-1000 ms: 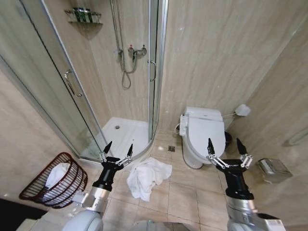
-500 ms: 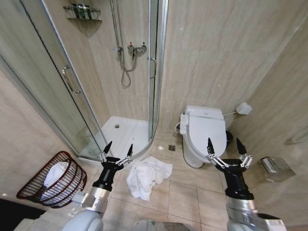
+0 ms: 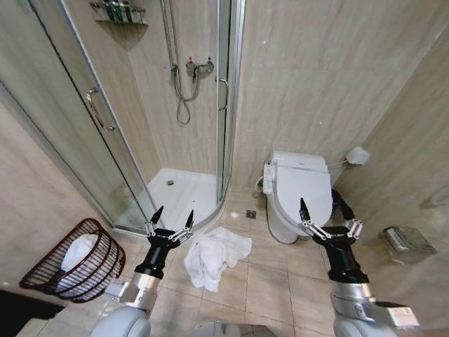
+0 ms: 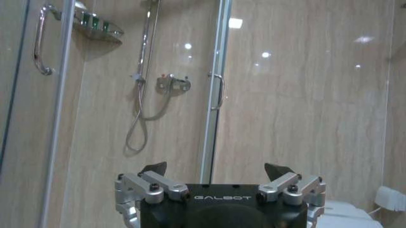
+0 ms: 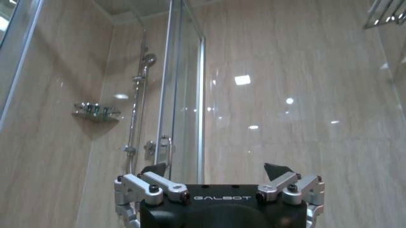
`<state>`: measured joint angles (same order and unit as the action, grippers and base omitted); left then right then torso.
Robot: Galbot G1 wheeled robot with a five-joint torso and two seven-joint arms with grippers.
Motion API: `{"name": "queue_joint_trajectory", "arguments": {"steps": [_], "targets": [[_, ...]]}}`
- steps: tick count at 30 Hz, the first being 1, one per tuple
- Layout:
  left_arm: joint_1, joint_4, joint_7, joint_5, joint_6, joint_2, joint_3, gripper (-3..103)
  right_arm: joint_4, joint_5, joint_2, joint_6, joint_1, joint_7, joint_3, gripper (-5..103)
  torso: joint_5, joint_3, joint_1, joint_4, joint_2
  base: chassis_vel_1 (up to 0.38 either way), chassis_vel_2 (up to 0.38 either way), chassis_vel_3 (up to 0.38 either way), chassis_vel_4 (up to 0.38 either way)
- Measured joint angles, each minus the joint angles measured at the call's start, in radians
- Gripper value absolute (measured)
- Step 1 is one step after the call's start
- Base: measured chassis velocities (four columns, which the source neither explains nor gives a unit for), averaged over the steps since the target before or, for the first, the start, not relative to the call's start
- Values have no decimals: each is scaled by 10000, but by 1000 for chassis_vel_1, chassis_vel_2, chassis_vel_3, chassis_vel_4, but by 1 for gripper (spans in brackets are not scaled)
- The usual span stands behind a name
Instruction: Discard the used towel into the hamper.
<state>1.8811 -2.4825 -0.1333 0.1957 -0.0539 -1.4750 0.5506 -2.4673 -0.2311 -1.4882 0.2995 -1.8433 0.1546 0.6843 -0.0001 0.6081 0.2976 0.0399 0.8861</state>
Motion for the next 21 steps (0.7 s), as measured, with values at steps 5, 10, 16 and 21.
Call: {"name": "queue_joint_trajectory", "arguments": {"steps": [5, 10, 16, 21], "targets": [[-1, 0, 0, 0, 0, 0, 0, 100, 145, 85, 6, -2, 104, 44, -142, 100, -1, -146, -105, -1, -251, 0, 0, 0, 0], [0, 0, 0, 0, 0, 0, 0, 100, 184, 381, -144, -44, 321, 98, -327, 100, 0, -262, -200, 0, -462, 0, 0, 0, 0], [0, 0, 0, 0, 0, 0, 0, 100, 104, 447, -300, -67, 387, 60, -527, 100, 0, -403, -304, 0, -705, 0, 0, 0, 0], [0, 0, 0, 0, 0, 0, 0, 100, -16, 350, -439, -528, 506, -112, -808, 100, 0, -524, -390, 0, -911, 0, 0, 0, 0]]}}
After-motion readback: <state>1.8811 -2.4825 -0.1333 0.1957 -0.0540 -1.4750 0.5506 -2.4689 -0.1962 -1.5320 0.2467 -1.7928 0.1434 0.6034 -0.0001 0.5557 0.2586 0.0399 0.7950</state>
